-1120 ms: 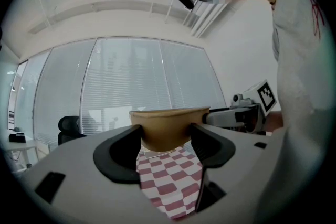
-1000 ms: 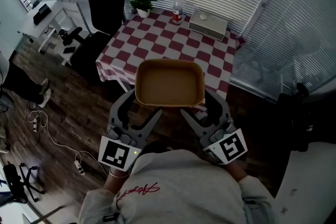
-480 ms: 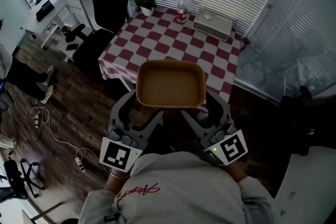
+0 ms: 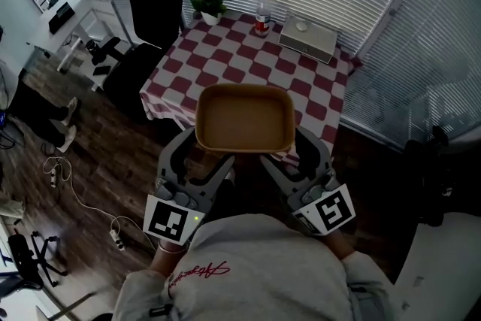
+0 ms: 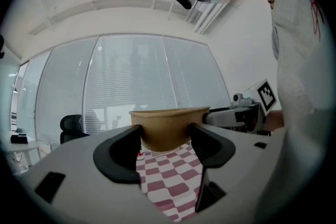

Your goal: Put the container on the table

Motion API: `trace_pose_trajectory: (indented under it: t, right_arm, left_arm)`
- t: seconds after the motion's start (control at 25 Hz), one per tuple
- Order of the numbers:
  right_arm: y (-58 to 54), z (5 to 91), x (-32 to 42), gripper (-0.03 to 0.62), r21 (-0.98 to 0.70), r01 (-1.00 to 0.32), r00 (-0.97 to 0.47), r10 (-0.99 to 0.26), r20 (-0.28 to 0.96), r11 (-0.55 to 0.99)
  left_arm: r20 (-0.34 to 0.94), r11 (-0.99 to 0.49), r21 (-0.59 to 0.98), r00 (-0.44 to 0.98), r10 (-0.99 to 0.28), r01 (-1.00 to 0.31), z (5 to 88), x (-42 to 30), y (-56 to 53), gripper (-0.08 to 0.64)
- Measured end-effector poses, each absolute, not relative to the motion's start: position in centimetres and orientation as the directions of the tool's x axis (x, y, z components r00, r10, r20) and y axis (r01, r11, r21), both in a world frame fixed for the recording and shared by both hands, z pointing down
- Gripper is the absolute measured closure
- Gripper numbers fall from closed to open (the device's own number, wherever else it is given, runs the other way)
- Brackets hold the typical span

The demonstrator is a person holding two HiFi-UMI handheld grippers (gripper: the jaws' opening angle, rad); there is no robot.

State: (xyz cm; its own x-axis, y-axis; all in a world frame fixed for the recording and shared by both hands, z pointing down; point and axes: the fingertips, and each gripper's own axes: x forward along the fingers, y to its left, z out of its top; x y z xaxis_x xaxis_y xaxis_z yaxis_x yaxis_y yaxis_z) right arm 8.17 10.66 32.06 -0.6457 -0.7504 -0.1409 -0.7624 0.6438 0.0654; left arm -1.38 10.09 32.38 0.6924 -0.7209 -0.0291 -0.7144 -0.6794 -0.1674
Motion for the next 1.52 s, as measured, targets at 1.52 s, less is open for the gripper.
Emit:
trace_pose_trajectory:
  t: [1.52]
  right_arm:
    - [-8.9,29.9,5.6,0.304,0.099,-0.790,-0.613,-0.775,-0.150,0.605]
  left_arm:
    - [-0.065,-0.711,-0.177,0.729,-0.681,-0.680,30.3,-3.9,-10.0,0.265]
